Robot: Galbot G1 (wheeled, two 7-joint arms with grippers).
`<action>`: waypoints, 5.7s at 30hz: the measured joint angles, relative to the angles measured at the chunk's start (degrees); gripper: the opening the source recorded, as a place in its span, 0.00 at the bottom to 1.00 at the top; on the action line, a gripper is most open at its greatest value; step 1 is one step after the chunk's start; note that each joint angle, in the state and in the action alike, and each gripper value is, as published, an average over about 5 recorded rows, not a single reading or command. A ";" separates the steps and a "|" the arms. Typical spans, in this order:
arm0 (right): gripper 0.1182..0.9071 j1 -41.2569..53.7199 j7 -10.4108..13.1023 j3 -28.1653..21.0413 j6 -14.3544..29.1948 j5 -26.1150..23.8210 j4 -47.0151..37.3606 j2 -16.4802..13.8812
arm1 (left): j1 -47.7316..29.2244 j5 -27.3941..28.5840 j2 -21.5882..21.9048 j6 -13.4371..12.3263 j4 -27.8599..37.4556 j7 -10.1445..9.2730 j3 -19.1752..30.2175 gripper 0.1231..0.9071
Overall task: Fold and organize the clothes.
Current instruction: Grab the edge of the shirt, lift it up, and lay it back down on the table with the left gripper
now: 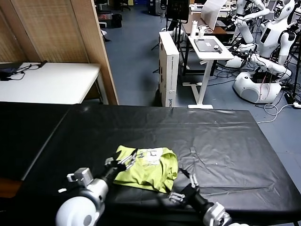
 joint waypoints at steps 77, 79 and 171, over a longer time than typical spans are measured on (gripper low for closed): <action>1.00 -14.54 4.82 20.73 2.67 17.62 6.55 4.12 | -0.81 1.67 -0.66 -19.11 16.00 12.50 -3.97 1.00; 1.00 -14.69 4.82 20.78 2.66 17.52 6.67 4.21 | -1.02 1.06 -0.88 -19.13 16.55 12.49 -3.87 1.00; 1.00 3.34 20.11 2.14 -18.54 56.76 3.03 7.78 | 0.08 24.43 7.24 -26.21 1.58 10.32 7.06 1.00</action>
